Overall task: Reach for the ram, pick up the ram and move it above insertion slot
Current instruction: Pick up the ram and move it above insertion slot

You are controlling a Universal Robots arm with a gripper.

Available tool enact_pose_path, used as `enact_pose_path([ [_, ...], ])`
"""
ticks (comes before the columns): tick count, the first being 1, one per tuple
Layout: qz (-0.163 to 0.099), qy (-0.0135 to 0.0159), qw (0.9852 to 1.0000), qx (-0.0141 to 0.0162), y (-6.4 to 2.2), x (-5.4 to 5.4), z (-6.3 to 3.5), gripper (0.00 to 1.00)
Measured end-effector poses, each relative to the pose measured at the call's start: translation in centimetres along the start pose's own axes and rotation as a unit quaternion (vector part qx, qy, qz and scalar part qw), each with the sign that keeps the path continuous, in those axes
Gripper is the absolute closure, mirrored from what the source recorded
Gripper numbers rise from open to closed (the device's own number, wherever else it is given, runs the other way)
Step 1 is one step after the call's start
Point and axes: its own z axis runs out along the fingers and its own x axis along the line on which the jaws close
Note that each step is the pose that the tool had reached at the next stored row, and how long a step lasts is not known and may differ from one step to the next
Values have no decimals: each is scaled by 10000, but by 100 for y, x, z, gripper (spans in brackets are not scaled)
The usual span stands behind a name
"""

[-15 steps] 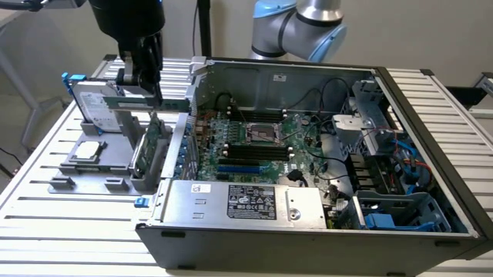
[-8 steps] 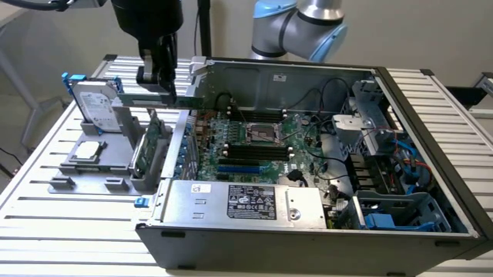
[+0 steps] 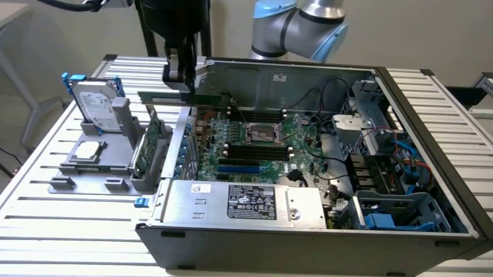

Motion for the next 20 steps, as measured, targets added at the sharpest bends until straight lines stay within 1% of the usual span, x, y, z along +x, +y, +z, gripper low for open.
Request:
enact_pose_path([
  [5,0,-28,10000,-2,-227,-20,-1,87],
  [8,0,-36,10000,-4,-362,-30,-1,87],
  [12,0,-37,10000,-6,-547,-43,10,87],
  [20,1,-37,10000,-11,-912,-77,65,87],
])
